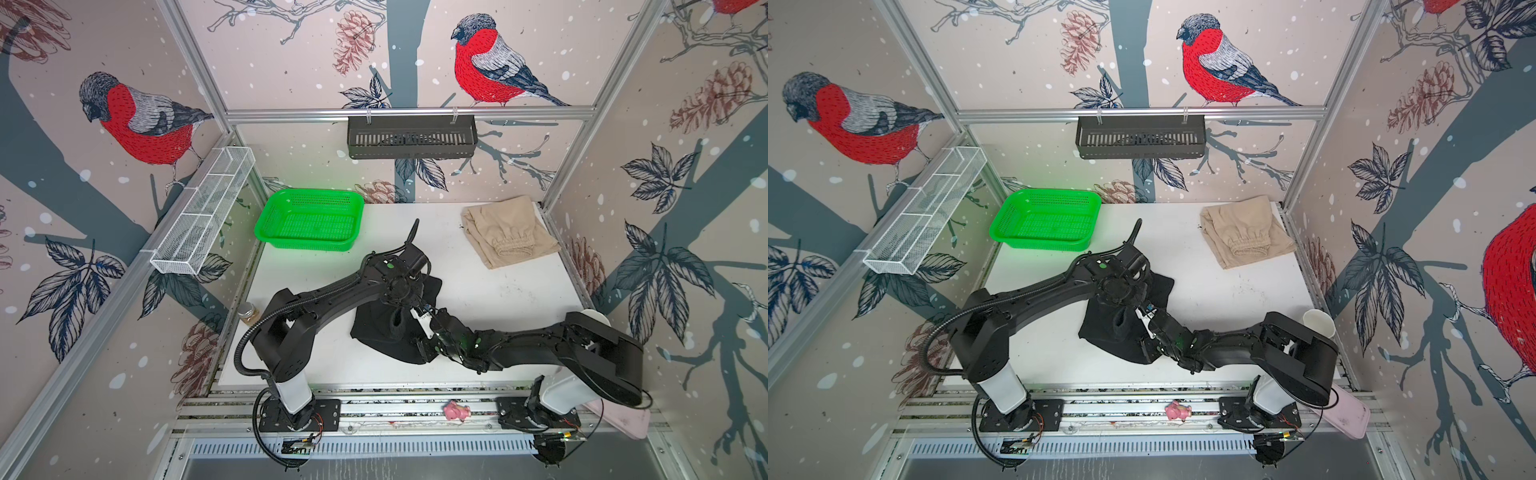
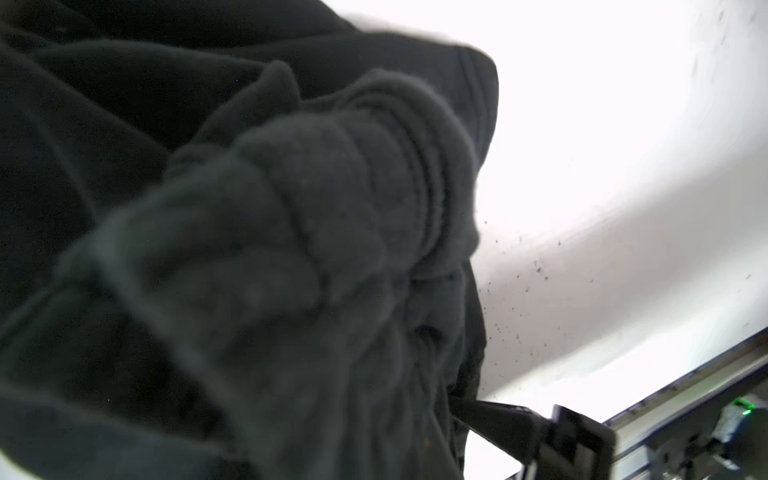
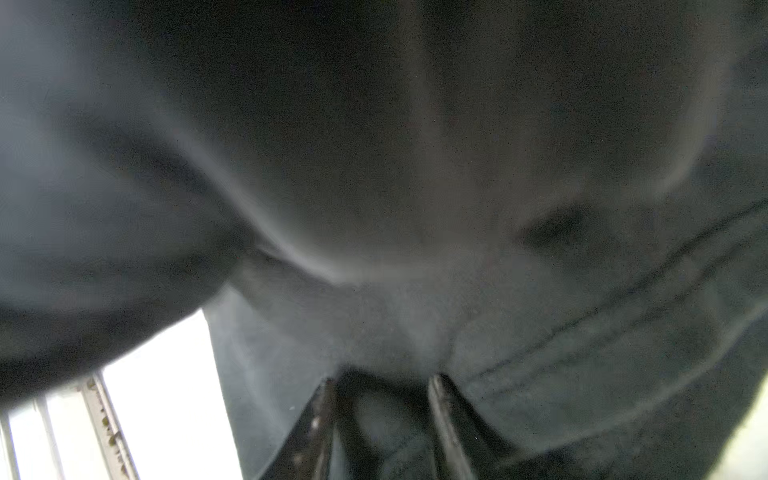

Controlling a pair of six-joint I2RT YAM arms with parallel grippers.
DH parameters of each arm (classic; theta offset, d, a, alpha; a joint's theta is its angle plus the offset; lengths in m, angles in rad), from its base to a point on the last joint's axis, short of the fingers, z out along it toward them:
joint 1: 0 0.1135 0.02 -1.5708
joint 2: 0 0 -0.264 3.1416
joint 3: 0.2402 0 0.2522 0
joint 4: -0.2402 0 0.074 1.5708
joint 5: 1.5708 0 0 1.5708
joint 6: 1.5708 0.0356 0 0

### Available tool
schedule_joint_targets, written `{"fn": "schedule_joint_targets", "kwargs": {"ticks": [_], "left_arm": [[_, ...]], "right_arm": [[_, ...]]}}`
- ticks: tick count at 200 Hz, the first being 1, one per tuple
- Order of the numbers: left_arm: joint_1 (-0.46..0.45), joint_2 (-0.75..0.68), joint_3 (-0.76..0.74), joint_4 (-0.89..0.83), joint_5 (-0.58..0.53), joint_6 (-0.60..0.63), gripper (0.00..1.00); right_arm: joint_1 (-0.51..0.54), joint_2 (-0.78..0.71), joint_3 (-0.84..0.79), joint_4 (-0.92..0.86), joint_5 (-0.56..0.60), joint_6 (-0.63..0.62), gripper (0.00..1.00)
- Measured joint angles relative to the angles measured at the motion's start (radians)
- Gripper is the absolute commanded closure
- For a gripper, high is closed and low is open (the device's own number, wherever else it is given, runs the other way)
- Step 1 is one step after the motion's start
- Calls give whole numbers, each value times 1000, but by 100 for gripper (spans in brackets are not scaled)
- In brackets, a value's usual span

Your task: Fold and stack the shorts

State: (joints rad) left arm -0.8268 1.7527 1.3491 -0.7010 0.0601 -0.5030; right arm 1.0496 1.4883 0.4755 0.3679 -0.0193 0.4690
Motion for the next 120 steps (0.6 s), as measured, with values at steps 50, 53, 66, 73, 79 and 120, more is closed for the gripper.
{"fn": "schedule_joint_targets", "kwargs": {"ticks": [50,53,66,73,79,120], "left_arm": [[-27,27,33,-21,18,63,3],[-27,28,40,-26,18,63,3],[-27,28,74,-42,20,71,3],[-27,28,100,-50,26,86,3],[-27,29,125,-58,27,88,3],[-11,19,299,-124,12,92,3]], "right_arm": [[-103,-288,-75,-143,8,11,43],[-107,-309,-78,-151,8,10,43],[-131,-423,-90,-198,4,5,42],[-145,-478,-95,-225,4,6,41],[-161,-532,-100,-251,12,9,40],[-243,-794,-93,-443,47,29,45]]}}
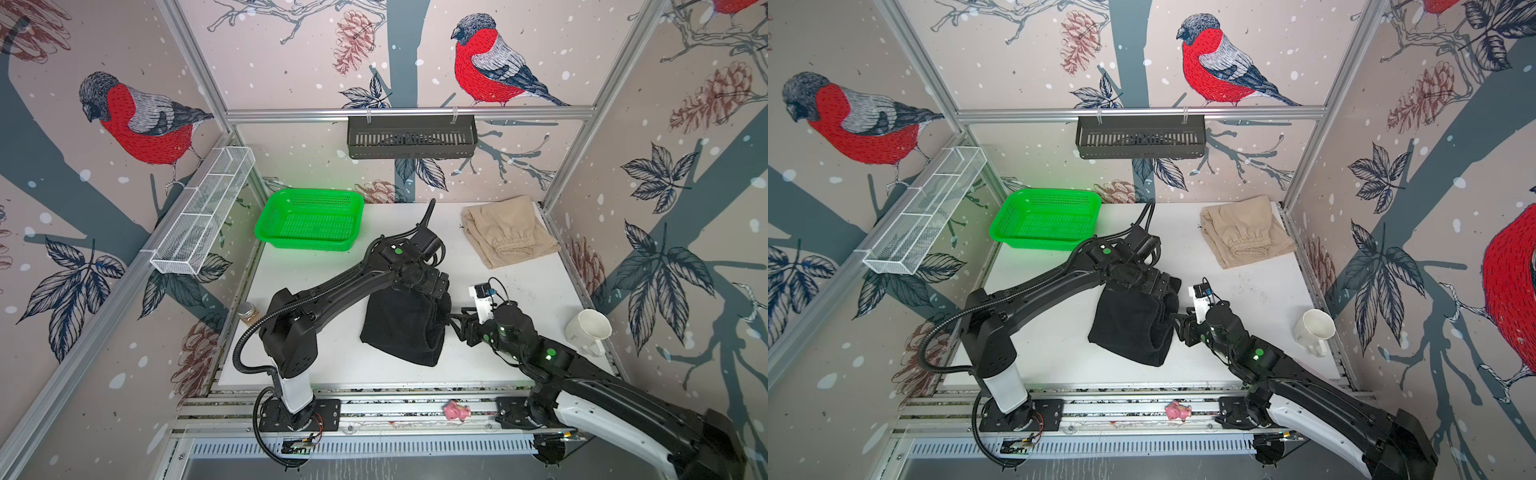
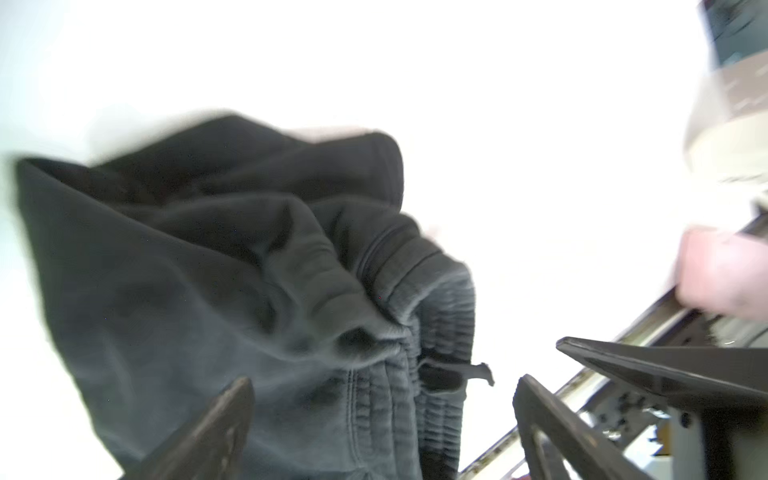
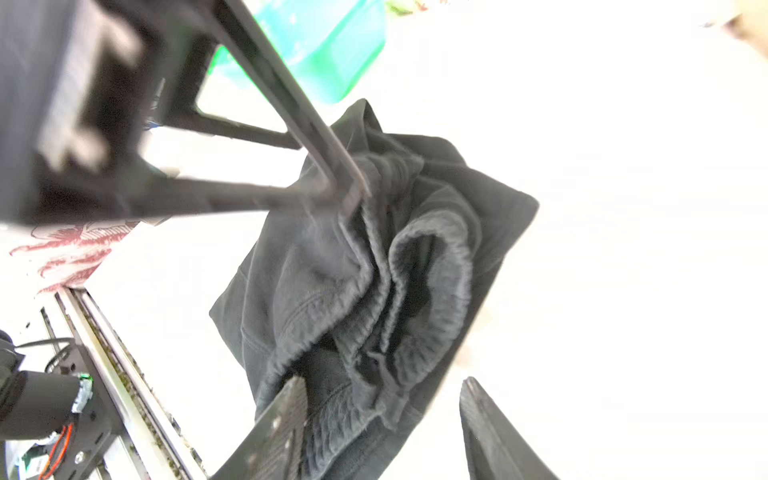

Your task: Fold and stack the shorts

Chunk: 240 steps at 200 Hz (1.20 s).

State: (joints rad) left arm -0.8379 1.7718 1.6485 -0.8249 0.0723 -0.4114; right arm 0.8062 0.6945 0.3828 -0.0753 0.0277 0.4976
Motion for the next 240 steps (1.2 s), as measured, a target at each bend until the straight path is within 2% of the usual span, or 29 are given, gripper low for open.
{"fn": "schedule_joint_targets", "kwargs": {"ticks": [21,39,68,85,104,137,146,181,240], "left_arm": [[64,-63,6,-17,-16,0,3],[148,-153,-63,2,-35,-1,3],[253,-302,-267,97,-56,-12,4],[306,-393,-402,182,-49,-38,15],[348,-497,-541,274,-49,-70,35],[379,-590,-645,360,-42,-84,55],[383,-600,-665,378,-45,-86,57],[385,-604,-742,426,-2,-90,60],[380,-564,-884,628,179,-87,72]], "right_arm": [[-15,19,74,-52,3,-5,59],[-10,95,146,-53,-25,-30,71],[45,293,270,7,-66,-60,78],[75,439,356,45,-97,-85,81],[82,591,447,73,-119,-110,81],[36,789,534,107,-179,-154,85],[20,830,554,107,-188,-161,86],[-33,852,536,112,-217,-183,88],[-199,748,248,223,-272,-128,91]]}}
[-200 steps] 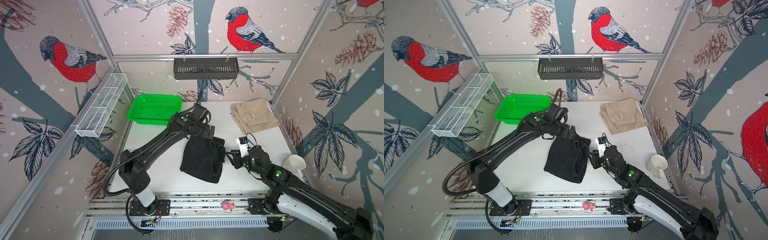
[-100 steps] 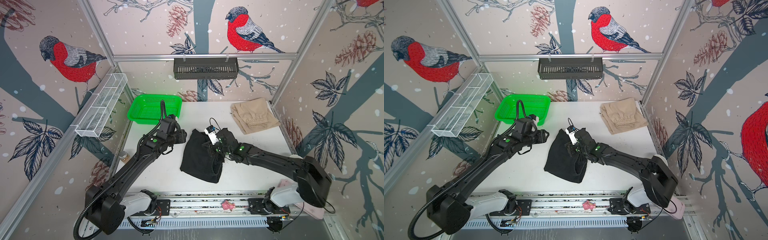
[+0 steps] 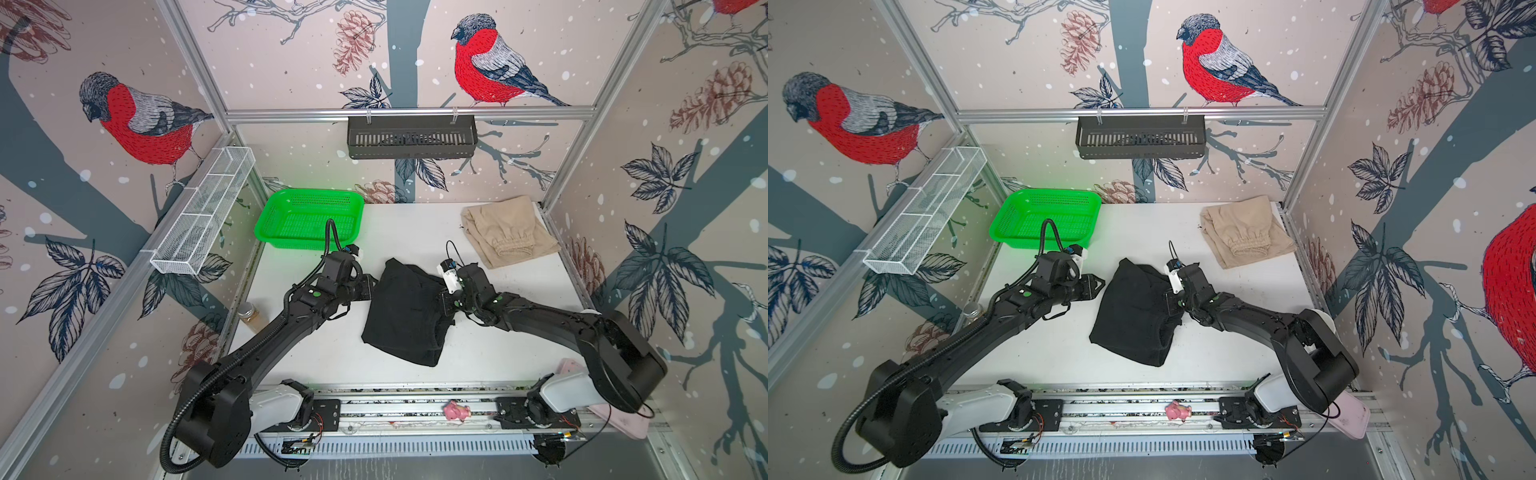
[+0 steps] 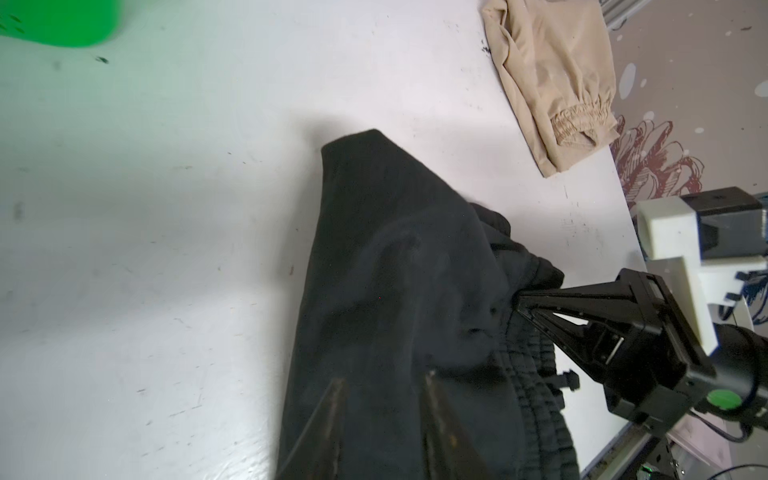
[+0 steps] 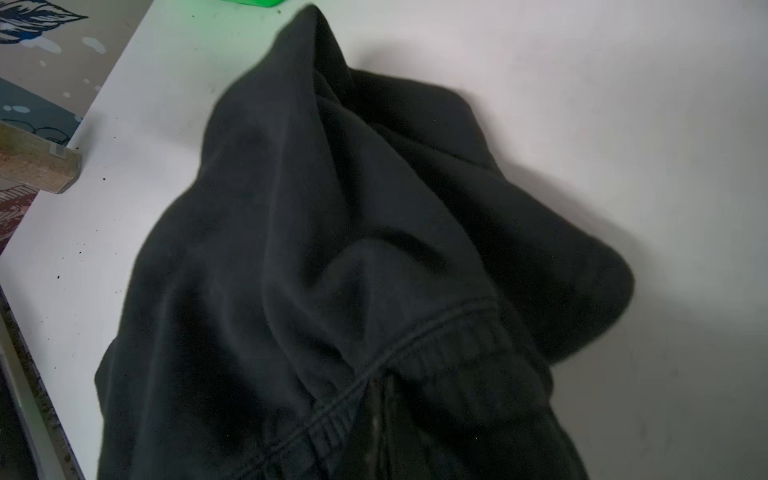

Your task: Fold and stack the shorts

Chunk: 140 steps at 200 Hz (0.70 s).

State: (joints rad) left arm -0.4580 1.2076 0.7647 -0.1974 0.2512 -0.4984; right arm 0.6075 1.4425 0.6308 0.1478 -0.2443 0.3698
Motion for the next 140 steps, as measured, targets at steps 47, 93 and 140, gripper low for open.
{"fn": "schedule_joint_targets", "kwargs": {"ticks": [47,93,140], "left_arm": [[-72,62,-82,136,37,15,83],[-101,169,-50,115,32,47,86],[-103,190,103,119,40,86,65]], "right_arm": [[-87,10,-143,204,-99,45,81],[-47,-135,-92,110,-61,42,64],[69,-283,-49,60,7,28,72]]}}
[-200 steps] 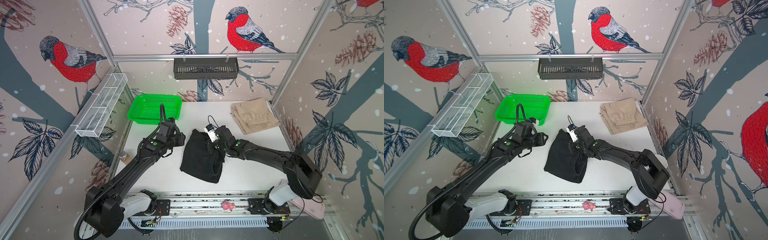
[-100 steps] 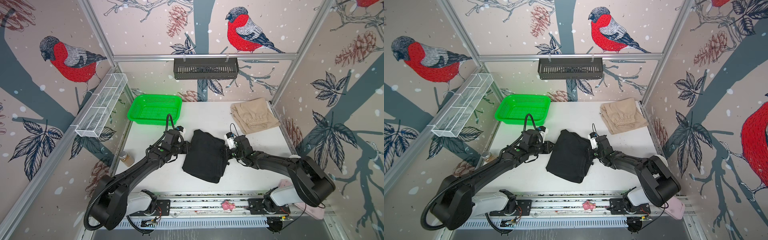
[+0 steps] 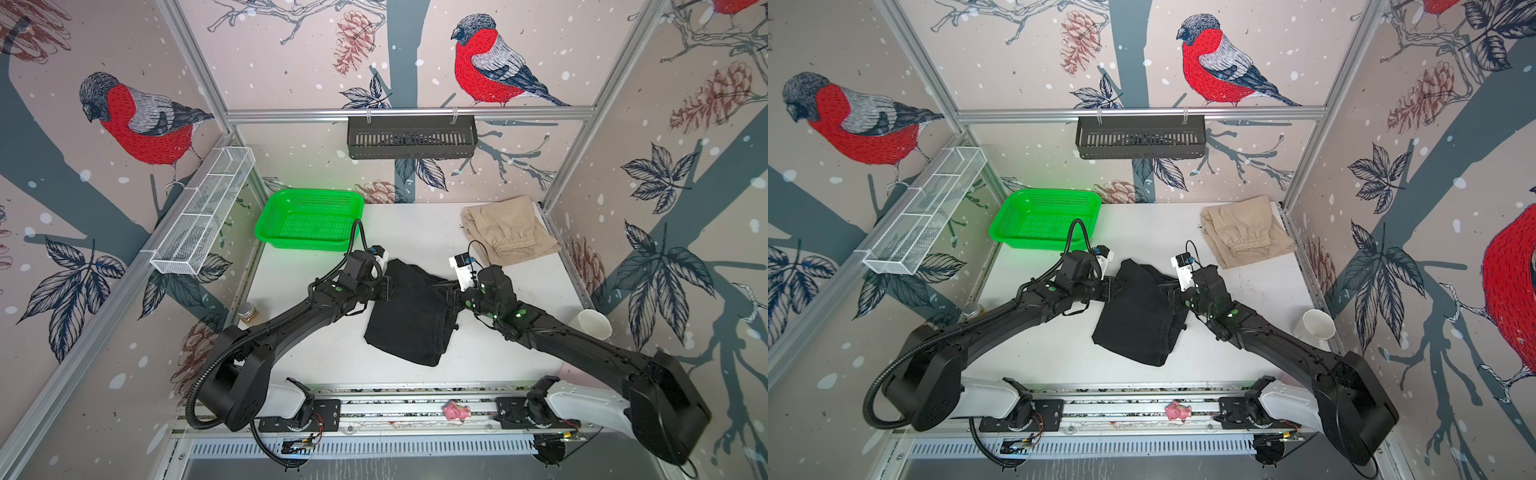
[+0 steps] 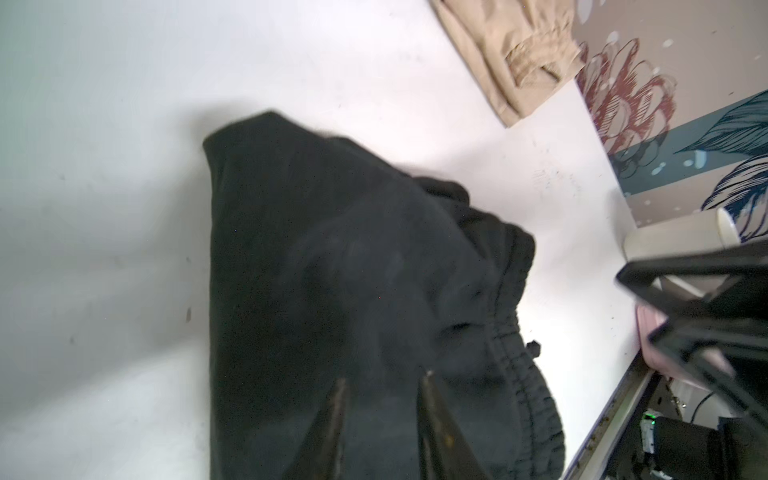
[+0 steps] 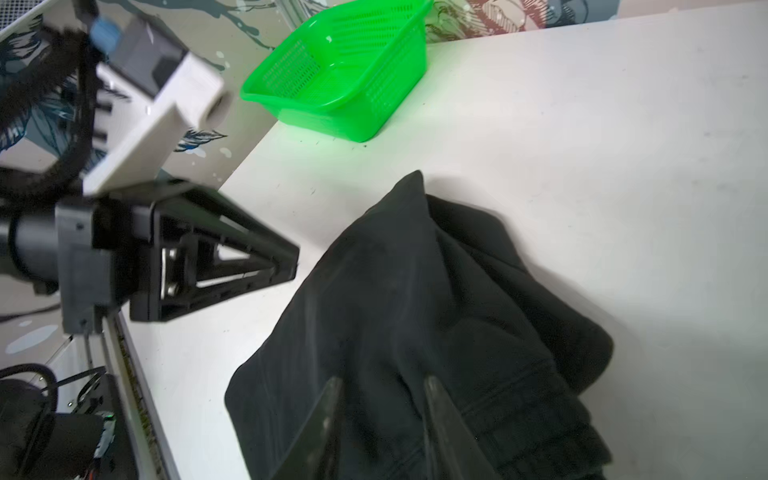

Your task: Fold and stack the shorts

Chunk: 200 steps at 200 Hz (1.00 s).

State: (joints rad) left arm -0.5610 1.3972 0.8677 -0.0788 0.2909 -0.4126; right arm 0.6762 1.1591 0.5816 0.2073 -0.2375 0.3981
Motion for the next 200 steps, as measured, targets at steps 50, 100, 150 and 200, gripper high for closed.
{"fn": "schedule_joint_targets", "kwargs": {"ticks": [50,100,150,200], "left_arm": [[0,230,135,77,50,51,79],[0,438,186,153,77,72,94],[0,473,177,186,77,90,83],[8,325,220,120,53,108,2]], "right_arm": [[42,87,-152,77,-30,94,77],[21,194,-238,254,-66,174,76],[-52,155,-240,220,-102,199,54],[-226,-6,53,-86,6,92,25]]}}
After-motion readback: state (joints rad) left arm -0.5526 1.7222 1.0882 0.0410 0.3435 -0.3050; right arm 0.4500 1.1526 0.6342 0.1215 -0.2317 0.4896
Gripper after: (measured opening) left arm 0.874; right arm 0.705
